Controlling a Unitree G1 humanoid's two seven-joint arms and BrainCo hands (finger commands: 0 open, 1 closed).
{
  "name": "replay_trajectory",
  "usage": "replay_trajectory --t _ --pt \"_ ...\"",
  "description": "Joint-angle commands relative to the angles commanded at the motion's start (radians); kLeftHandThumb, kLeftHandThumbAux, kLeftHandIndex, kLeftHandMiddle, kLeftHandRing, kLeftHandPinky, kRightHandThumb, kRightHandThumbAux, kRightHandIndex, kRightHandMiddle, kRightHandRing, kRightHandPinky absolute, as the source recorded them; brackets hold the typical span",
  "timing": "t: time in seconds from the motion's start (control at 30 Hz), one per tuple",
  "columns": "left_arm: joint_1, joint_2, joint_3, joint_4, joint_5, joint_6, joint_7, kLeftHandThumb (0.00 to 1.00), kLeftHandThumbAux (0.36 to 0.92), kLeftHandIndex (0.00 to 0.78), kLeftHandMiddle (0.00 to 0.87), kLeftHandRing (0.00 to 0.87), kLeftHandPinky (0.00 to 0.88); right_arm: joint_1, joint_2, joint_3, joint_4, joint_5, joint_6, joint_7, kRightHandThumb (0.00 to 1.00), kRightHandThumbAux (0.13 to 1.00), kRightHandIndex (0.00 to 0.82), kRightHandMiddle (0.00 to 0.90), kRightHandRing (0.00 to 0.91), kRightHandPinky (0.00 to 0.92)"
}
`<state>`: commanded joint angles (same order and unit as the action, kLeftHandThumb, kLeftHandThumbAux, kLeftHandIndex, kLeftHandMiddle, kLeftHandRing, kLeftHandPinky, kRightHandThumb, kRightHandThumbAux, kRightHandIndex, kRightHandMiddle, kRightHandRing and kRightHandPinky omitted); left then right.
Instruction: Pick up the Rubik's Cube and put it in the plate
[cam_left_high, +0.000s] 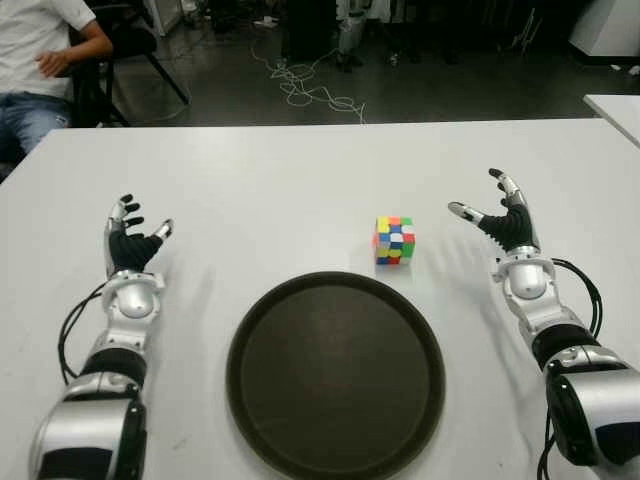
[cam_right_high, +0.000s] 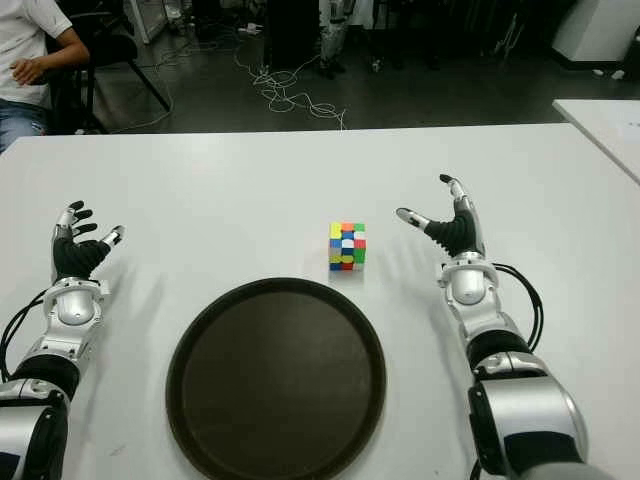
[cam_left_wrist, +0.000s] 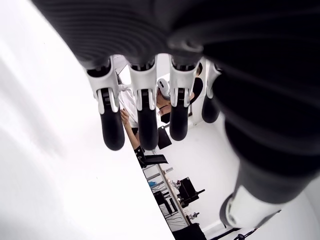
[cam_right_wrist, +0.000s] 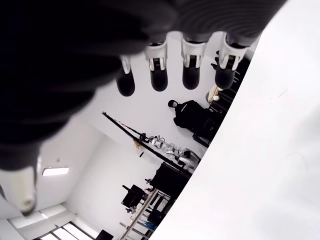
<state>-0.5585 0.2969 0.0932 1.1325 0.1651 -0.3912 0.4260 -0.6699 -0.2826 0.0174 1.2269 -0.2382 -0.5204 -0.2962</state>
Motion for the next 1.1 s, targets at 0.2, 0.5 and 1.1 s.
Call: replay_trajectory --t 0.2,0.5,1.1 --pt "-0.001 0.001 -0.003 -0.001 0.007 0.004 0.004 0.221 0.77 0.127 0.213 0.255 0.338 -0.001 0.001 -0.005 0.001 0.008 0.003 0.008 0.0 0.571 0.054 0.032 0.023 0.022" --pt "0.002 0.002 -0.006 -0.006 0.012 0.005 0.006 0.232 0.767 0.127 0.206 0.241 0.321 -0.001 0.007 -0.018 0.003 0.023 -0.003 0.013 0.0 0.546 0.068 0.034 0.032 0.035" --pt "0.004 -0.001 -0.003 -0.006 0.009 -0.003 0.008 0.218 0.761 0.134 0.213 0.241 0.291 0.002 0.008 -0.025 0.001 0.023 -0.005 0.025 0.0 0.6 0.056 0.032 0.027 0.037"
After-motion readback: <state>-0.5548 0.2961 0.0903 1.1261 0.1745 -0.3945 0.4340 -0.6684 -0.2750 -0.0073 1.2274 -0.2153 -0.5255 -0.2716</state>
